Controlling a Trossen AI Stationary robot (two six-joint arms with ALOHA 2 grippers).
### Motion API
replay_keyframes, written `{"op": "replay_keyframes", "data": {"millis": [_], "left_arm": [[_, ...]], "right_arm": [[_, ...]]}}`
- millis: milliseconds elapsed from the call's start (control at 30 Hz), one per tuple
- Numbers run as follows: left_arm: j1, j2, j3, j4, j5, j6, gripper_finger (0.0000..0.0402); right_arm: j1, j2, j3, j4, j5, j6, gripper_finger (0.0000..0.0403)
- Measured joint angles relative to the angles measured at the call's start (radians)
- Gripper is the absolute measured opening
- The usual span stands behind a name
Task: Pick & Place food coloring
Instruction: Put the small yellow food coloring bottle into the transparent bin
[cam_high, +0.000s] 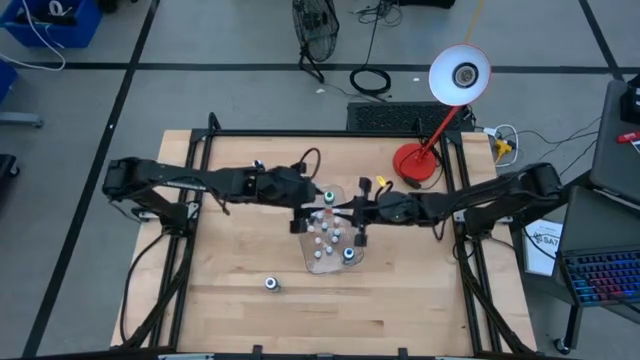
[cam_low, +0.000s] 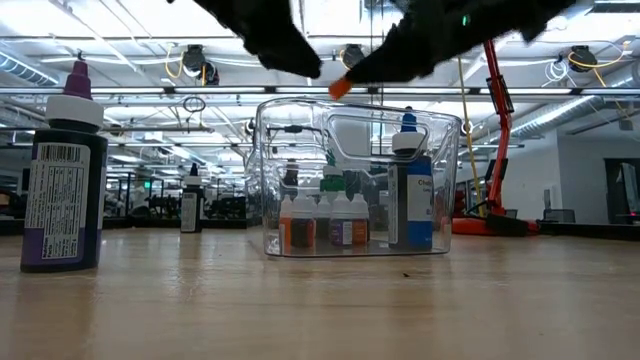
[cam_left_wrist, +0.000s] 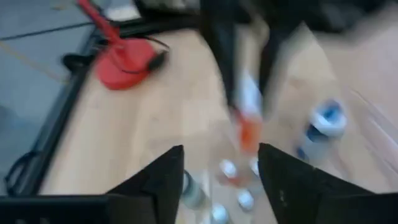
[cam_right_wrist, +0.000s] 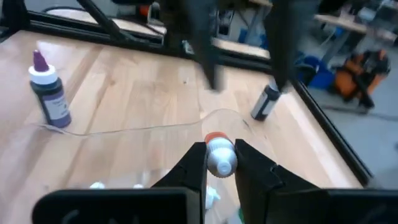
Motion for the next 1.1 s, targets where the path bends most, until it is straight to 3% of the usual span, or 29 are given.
{"op": "replay_keyframes", "data": {"millis": [133,233,400,467,700,933,1100], "left_arm": [[-0.002,-0.075,-0.044,0.025,0.098,0.056,0.0234],[0.001,-0.128,-0.105,0.112,0.104,0.074,0.0248],[0.027,-0.198,-0.234,0.223,0.098,0.072,0.0265],[0.042,-0.224,-0.277,0.273,0.097,0.066,0.0268],[0.083,-0.311,-0.392,0.371,0.094,0.051,0.0271],[0.095,-0.377,-0.434,0.385,0.094,0.051,0.0263],[0.095,-0.388,-0.44,0.347,0.086,0.051,0.0258]], "right_arm": [[0.032,-0.037,0.176,-0.354,0.036,0.05,0.0044],[0.047,-0.004,0.335,-0.61,0.043,0.092,0.0044],[0.048,0.136,0.611,-0.992,0.049,0.157,0.0044],[0.045,0.203,0.703,-1.075,0.003,0.158,0.0044],[0.01,0.416,0.881,-1.107,-0.28,0.12,0.0044],[-0.069,0.566,0.928,-1.1,-0.386,0.092,0.0044],[-0.094,0.578,0.926,-1.146,-0.445,0.124,0.0044]]}}
